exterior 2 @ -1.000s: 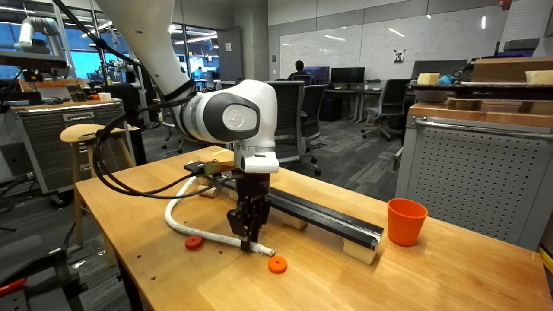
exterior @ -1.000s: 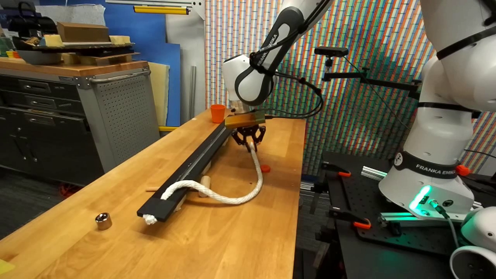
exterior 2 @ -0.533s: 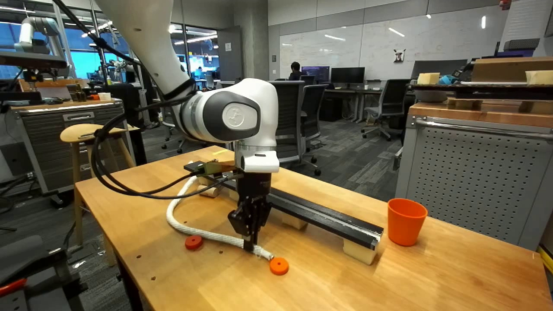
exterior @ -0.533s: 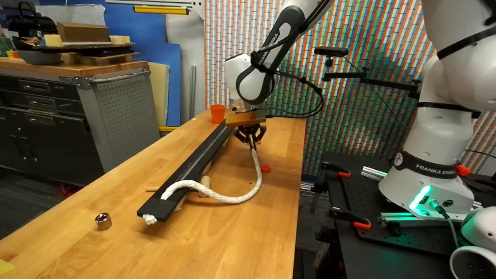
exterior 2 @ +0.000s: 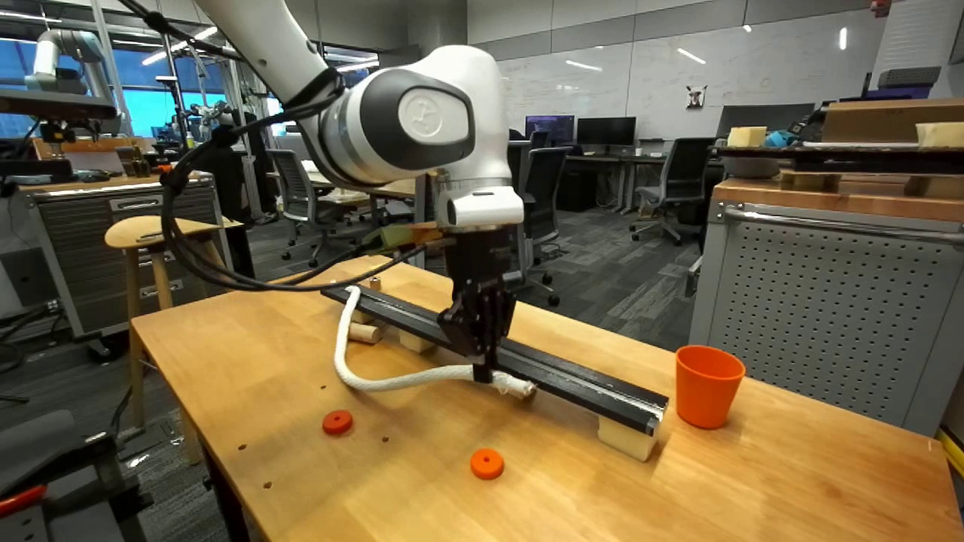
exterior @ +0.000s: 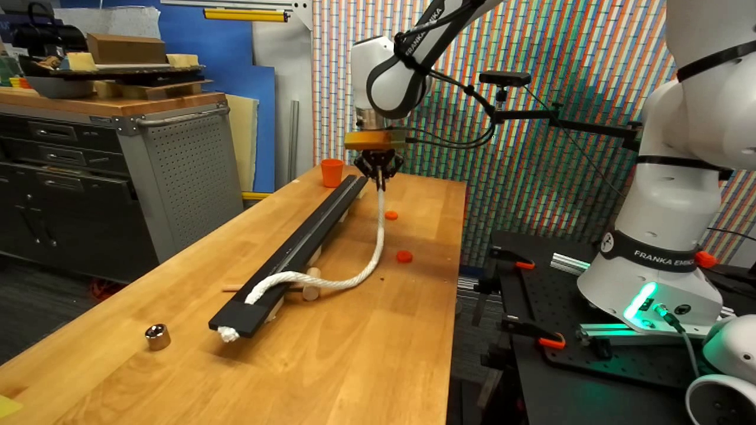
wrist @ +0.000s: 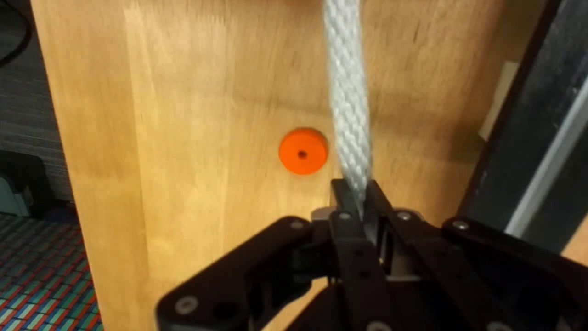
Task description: Put the rope on the black thing
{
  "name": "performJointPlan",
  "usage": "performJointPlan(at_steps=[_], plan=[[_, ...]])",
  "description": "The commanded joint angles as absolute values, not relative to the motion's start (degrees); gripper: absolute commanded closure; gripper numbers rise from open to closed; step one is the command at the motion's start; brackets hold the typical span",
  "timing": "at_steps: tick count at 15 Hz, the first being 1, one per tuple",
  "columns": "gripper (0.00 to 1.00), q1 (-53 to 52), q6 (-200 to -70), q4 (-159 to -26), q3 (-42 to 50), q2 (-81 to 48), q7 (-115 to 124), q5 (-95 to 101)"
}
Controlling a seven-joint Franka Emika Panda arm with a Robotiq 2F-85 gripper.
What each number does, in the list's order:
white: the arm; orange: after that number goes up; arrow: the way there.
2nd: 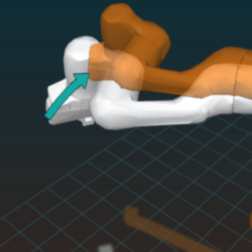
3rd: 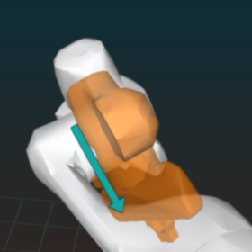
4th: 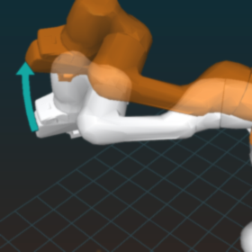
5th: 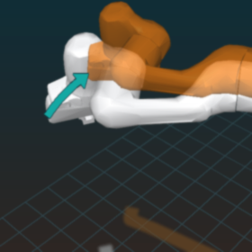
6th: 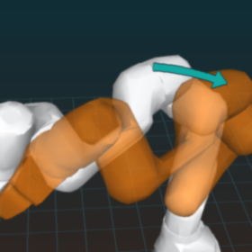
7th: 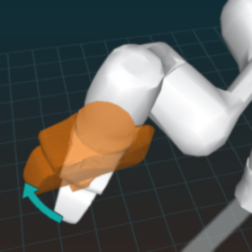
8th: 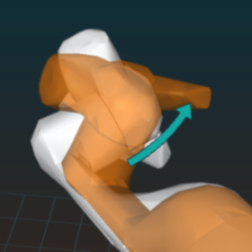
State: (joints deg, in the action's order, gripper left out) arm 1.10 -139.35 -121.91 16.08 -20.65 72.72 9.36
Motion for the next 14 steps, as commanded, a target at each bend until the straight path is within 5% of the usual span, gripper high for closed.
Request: performJointPlan(at_steps=[1, 14], plan=[[0.97, 2.1, -135.8, -118.8, 17.3, -17.4, 72.8, 10.8], [0.97, 4.4, -128.1, -99.5, 16.4, -26.9, 72.8, 11.0]])
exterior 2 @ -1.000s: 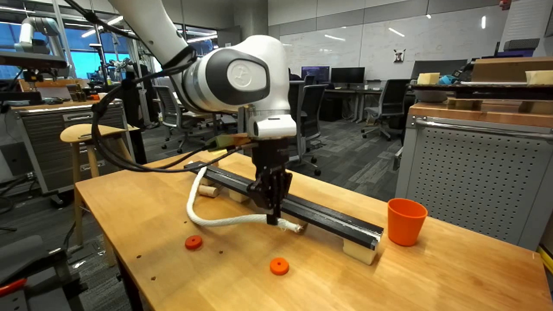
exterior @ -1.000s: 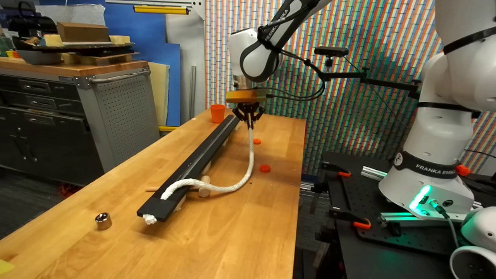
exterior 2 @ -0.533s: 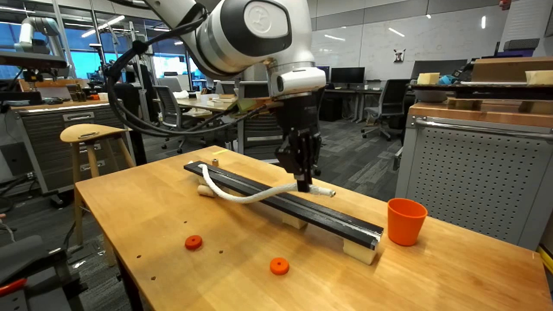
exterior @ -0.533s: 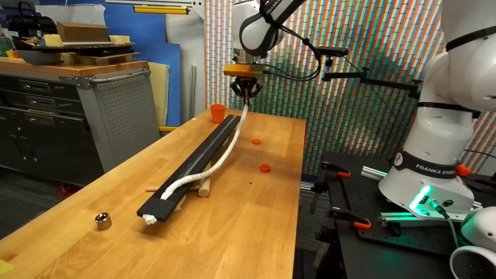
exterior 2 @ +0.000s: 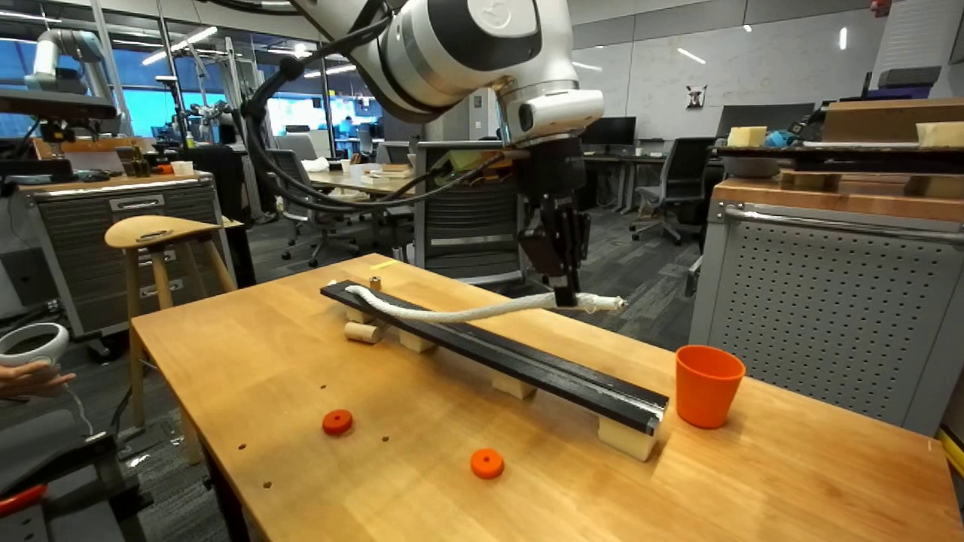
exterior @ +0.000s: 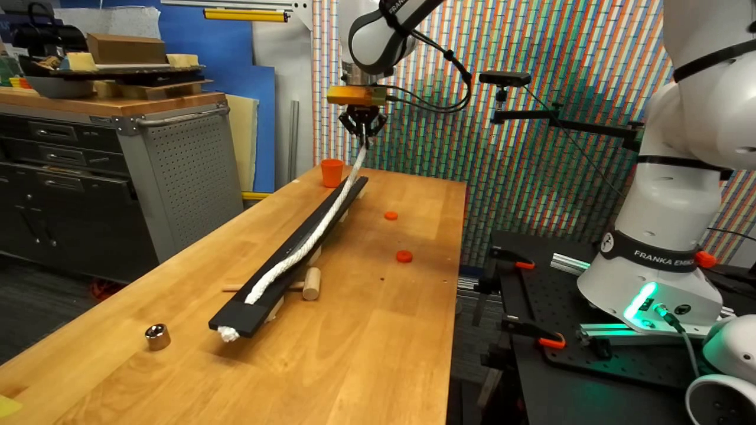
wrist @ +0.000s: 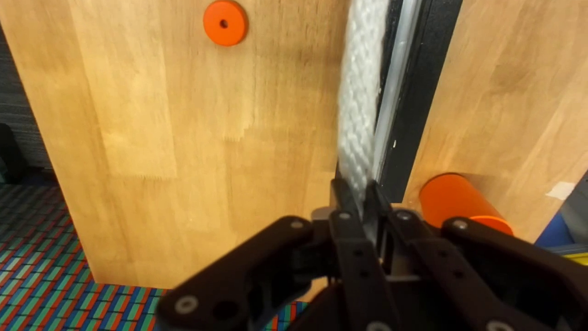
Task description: Put the rope on the black thing
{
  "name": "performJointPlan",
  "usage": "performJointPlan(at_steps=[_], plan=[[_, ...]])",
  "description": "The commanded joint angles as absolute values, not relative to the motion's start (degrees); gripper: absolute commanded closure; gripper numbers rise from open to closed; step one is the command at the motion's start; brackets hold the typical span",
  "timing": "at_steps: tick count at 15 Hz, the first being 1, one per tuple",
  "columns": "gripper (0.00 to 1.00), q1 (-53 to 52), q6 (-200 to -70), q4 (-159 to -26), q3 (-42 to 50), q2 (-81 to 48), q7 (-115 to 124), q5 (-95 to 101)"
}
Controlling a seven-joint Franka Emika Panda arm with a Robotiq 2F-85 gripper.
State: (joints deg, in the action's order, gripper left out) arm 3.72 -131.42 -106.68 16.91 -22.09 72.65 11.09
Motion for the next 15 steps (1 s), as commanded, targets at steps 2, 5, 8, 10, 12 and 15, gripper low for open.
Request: performJointPlan(at_steps=[2, 5, 8, 10, 12, 15], plan=[[0.97, 4.3, -126.9, -96.2, 16.6, -29.8, 73.0, 11.2], [0.97, 4.5, -125.7, -91.4, 17.1, -34.1, 73.9, 11.0], [0.97, 5.0, -124.4, -87.6, 17.3, -37.7, 74.1, 10.7], [0.97, 5.4, -124.0, -86.5, 17.2, -39.2, 73.7, 10.4], [0.97, 5.6, -124.3, -87.2, 17.1, -39.6, 73.4, 9.9], [0.97, 5.4, -125.3, -89.1, 17.0, -39.6, 73.0, 9.8]])
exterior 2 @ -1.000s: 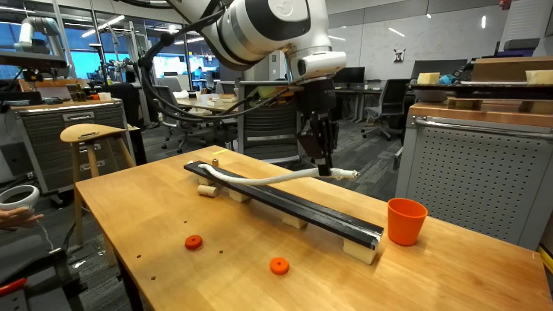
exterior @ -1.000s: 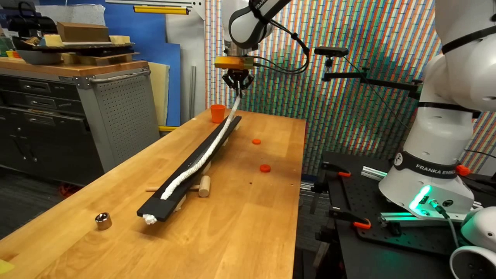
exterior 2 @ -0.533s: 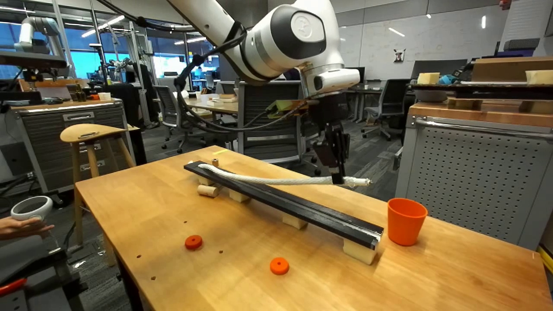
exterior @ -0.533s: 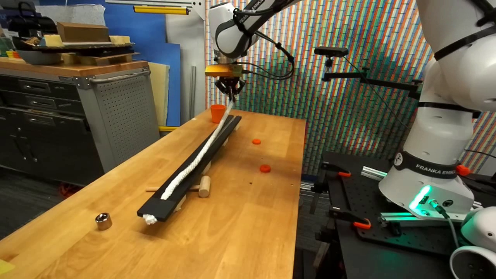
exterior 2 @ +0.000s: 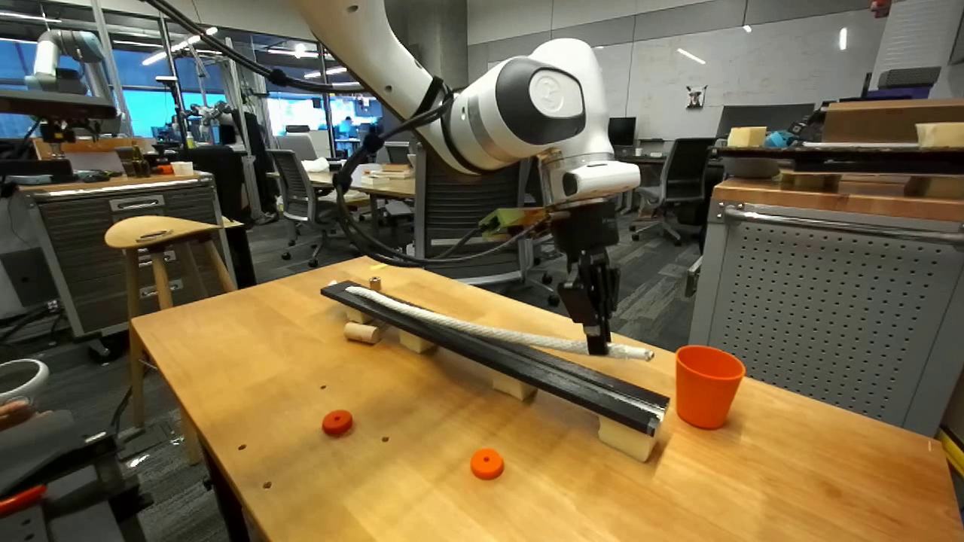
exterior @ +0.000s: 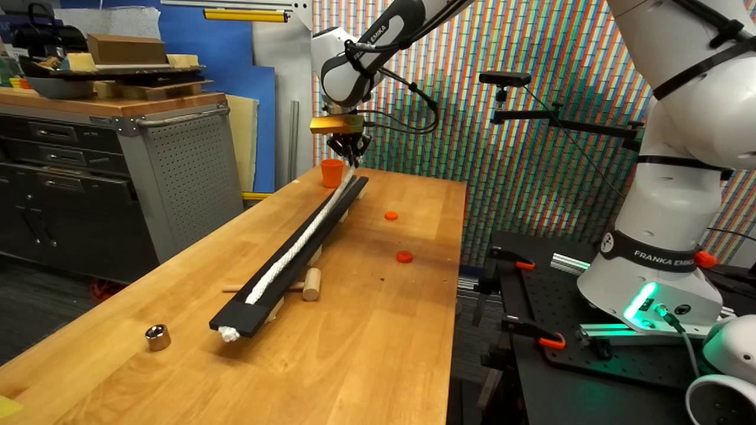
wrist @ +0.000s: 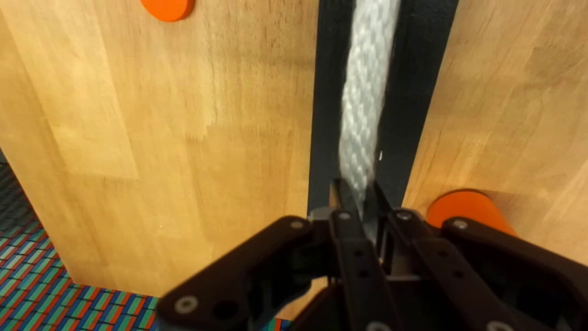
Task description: Put the rope on the black thing
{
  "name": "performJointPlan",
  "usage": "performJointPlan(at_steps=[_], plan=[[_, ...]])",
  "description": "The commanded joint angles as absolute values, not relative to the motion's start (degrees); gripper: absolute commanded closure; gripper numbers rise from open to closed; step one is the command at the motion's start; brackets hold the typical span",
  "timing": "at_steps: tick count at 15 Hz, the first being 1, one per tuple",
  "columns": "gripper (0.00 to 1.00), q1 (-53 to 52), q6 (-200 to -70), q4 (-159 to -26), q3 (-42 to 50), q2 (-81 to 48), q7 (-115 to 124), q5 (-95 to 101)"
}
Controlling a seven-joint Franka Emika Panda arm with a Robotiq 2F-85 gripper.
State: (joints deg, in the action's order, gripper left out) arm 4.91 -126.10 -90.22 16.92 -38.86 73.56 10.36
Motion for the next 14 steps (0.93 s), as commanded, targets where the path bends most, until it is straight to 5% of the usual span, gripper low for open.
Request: performJointPlan(at_steps=[1, 14], plan=[[0.97, 5.3, -125.4, -89.1, 17.0, -39.8, 72.9, 10.0], [0.97, 4.3, -123.9, -83.4, 18.0, -46.7, 70.8, 12.8]])
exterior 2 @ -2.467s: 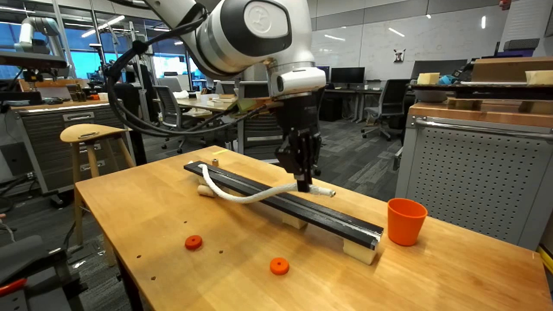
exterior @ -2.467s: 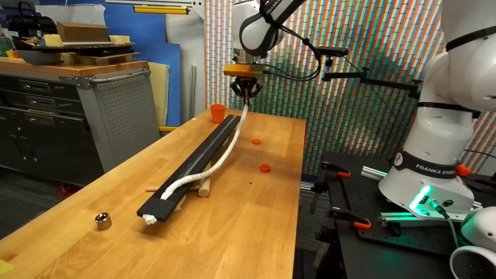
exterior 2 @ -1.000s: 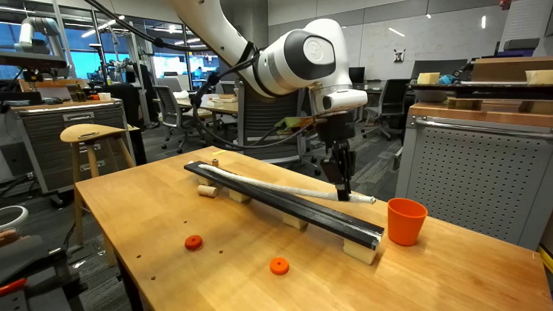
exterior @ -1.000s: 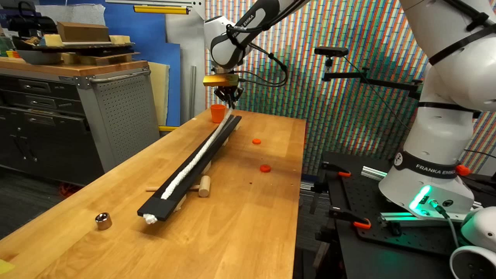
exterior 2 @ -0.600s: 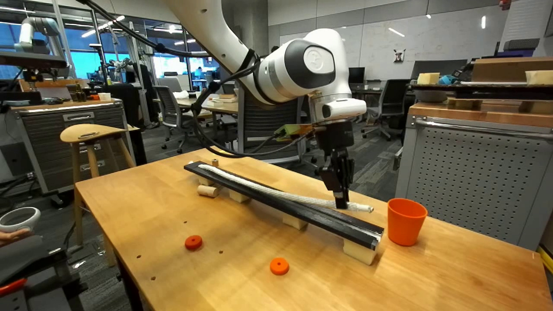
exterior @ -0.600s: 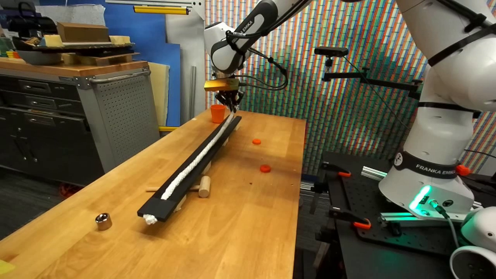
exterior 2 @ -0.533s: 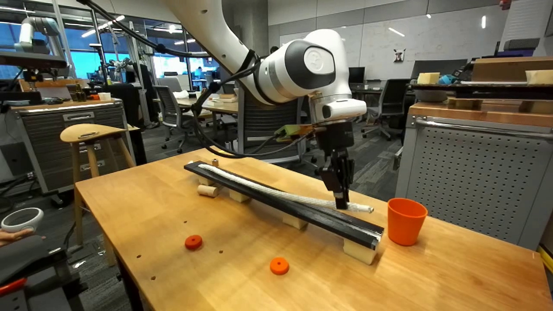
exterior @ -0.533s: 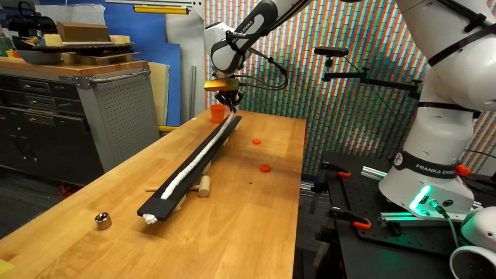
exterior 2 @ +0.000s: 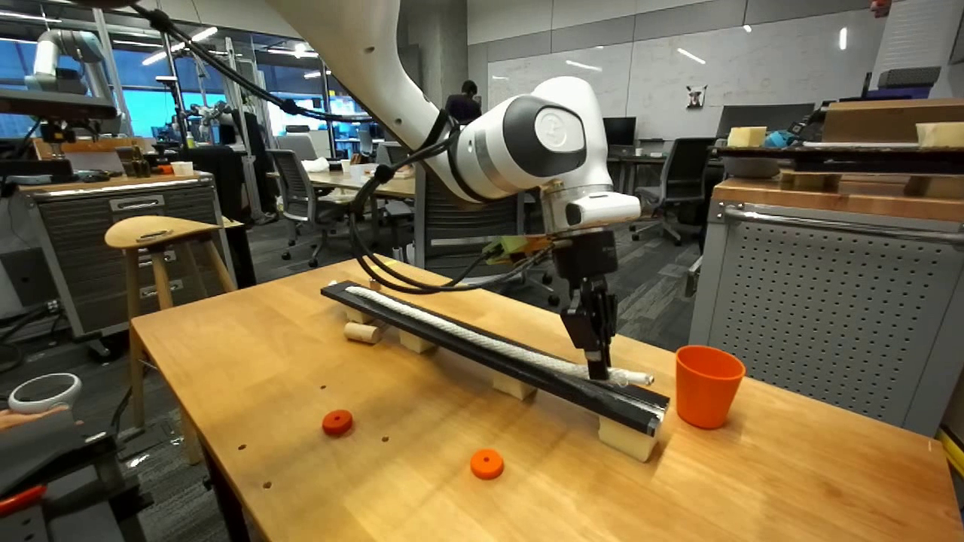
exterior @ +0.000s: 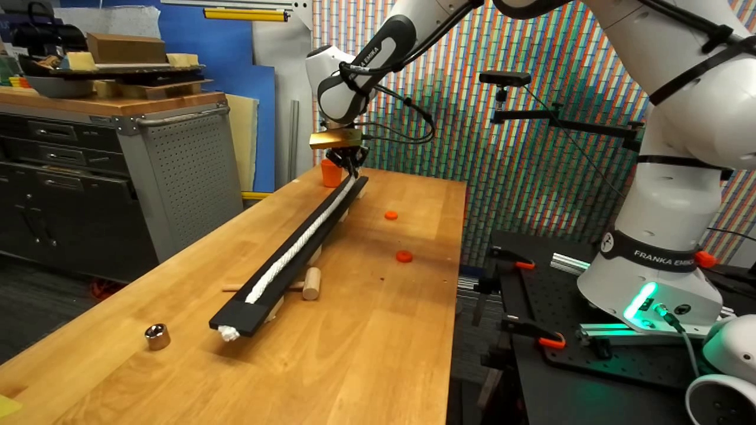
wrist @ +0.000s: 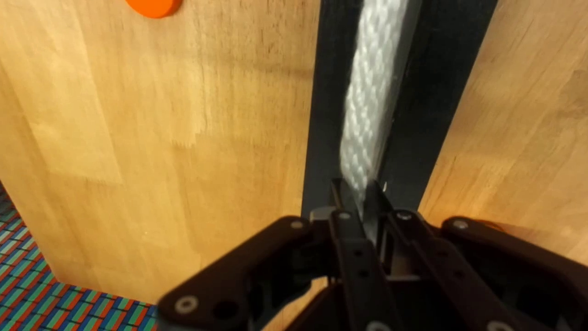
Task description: Put the rope on the black thing
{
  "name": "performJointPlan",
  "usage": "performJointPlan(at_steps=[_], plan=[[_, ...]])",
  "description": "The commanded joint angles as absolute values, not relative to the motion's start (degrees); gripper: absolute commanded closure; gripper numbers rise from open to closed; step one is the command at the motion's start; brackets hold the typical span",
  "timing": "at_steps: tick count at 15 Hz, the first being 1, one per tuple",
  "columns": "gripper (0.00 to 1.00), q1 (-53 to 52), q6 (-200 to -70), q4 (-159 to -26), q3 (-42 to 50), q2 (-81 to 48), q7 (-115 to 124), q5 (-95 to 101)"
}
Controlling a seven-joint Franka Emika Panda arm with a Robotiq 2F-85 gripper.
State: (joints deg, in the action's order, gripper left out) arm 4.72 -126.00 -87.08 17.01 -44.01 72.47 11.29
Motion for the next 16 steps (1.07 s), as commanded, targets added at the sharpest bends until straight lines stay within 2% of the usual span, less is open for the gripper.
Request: performJointPlan(at_steps=[1, 16], plan=[[0.97, 4.4, -123.8, -83.0, 18.0, -47.2, 70.7, 12.8], [0.97, 4.6, -123.7, -80.0, 18.7, -49.3, 71.2, 13.2]])
